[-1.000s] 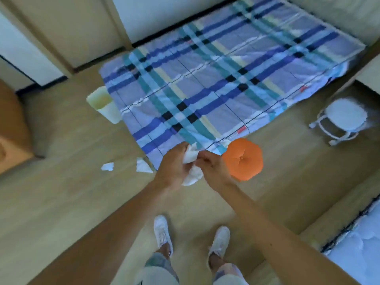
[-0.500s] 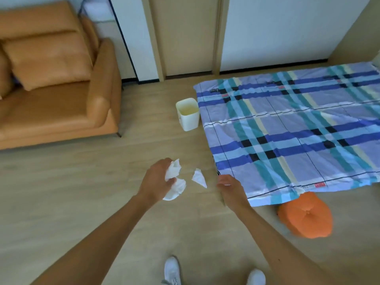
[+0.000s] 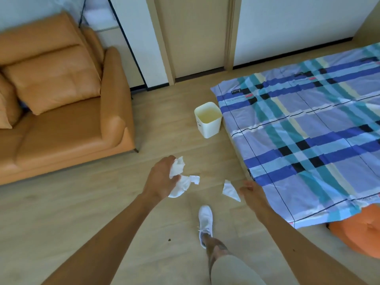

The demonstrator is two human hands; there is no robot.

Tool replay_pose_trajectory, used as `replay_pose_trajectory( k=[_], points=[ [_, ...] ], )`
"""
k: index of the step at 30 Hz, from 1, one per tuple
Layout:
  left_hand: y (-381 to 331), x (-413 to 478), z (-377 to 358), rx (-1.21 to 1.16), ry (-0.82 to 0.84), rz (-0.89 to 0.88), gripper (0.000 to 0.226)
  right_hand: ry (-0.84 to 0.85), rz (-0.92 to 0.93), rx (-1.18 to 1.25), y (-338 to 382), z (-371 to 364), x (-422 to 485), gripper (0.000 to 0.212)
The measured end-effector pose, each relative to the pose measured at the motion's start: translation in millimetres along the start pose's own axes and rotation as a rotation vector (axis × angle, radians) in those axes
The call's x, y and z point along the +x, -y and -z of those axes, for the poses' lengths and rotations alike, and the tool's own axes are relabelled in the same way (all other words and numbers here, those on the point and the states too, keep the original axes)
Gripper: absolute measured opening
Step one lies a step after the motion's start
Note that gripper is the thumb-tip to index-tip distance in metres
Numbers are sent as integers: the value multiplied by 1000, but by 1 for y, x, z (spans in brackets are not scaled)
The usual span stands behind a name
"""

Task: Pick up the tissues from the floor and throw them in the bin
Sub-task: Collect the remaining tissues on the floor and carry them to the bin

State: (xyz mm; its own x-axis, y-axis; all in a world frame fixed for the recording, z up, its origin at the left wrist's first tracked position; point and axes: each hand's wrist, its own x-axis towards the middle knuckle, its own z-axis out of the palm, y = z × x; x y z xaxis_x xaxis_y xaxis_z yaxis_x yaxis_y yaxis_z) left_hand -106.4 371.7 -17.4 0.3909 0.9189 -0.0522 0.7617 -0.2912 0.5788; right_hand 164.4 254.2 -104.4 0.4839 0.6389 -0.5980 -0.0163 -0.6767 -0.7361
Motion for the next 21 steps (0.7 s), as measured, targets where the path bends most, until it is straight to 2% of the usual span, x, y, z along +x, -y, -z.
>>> replay_pose_trajectory(
  k=[3,7,9,11,15,21],
  points=[
    [18,59,3,2,48,-15,19,19,-80,47,15,-23,50,18],
    [35,132,17,7,130,-31,28,-7,-180,99,45,-53,98,12],
    [44,161,19,-5,190,-22,27,-33,-189,68,60,-66,113,18],
    [59,190,14,26,233,-51,20,-59,-189,20,69,-80,129,14],
    [89,249,-12,92,321,-105,25,-118,-237,30,67,-113,168,38],
    [145,320,-82,118,471,-235,26,-205,-330,-47,45,-153,221,46]
  ],
)
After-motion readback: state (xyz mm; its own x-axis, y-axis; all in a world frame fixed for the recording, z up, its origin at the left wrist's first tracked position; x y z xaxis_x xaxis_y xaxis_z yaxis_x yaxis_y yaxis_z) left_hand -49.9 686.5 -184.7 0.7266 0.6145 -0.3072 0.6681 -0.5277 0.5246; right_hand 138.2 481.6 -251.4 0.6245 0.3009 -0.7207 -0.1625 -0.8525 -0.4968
